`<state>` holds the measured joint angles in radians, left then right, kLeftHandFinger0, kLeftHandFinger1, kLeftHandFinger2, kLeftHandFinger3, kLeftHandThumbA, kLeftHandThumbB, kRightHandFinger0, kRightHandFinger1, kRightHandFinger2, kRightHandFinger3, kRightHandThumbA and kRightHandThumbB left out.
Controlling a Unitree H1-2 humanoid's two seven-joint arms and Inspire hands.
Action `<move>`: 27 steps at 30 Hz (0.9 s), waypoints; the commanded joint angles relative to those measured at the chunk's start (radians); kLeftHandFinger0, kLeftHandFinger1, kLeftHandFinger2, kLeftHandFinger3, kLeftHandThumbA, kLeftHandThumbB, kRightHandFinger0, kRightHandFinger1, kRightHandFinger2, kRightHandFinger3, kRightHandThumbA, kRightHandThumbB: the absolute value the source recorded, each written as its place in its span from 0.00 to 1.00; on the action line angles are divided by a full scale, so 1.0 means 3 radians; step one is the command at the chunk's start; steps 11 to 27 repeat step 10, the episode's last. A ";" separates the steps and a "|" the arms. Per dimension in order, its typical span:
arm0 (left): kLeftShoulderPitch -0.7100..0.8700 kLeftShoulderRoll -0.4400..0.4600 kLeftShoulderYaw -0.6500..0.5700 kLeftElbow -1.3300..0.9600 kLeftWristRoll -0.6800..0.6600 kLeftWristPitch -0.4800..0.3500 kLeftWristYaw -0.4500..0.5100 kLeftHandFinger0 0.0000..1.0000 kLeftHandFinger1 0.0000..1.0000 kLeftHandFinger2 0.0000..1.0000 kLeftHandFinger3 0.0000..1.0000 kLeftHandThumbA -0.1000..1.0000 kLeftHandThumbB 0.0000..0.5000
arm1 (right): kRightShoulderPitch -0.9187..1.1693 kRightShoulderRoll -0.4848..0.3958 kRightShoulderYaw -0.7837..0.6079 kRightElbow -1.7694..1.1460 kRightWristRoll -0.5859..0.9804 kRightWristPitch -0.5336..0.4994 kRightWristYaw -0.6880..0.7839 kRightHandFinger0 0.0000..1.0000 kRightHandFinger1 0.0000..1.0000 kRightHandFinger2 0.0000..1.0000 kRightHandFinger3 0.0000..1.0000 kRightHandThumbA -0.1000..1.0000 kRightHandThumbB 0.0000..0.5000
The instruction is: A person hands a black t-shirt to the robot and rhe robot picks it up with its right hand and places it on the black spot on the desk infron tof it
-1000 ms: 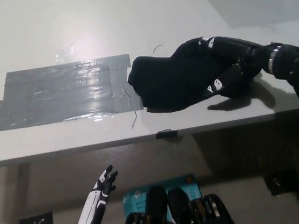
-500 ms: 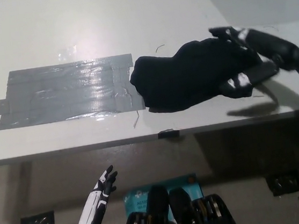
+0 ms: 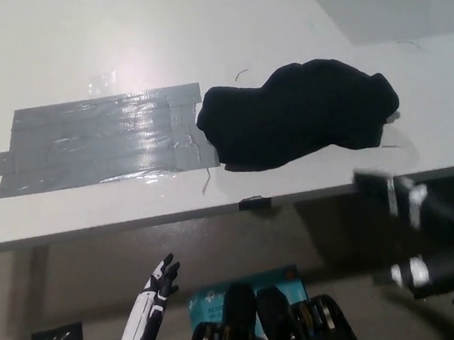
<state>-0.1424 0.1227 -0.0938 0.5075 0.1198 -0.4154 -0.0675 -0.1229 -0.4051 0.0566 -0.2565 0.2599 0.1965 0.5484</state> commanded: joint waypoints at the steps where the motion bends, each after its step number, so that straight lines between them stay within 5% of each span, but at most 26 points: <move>1: -0.0037 0.0009 -0.0035 -0.0119 0.0012 -0.0155 -0.0026 0.97 1.00 1.00 1.00 1.00 1.00 | 0.0636 0.0558 -0.0303 -0.0288 0.0688 -0.0365 -0.0255 1.00 1.00 1.00 1.00 1.00 0.82; 9: -0.0062 0.0011 -0.0029 -0.0061 0.0016 -0.0160 0.0012 0.98 1.00 0.99 1.00 1.00 1.00 | 0.0456 0.0808 -0.0358 0.0627 0.0336 -0.0469 -0.0237 1.00 1.00 1.00 1.00 1.00 0.74; 27: -0.0062 0.0011 -0.0029 -0.0061 0.0016 -0.0160 0.0012 0.98 1.00 0.99 1.00 1.00 1.00 | 0.0456 0.0808 -0.0358 0.0627 0.0336 -0.0469 -0.0237 1.00 1.00 1.00 1.00 1.00 0.74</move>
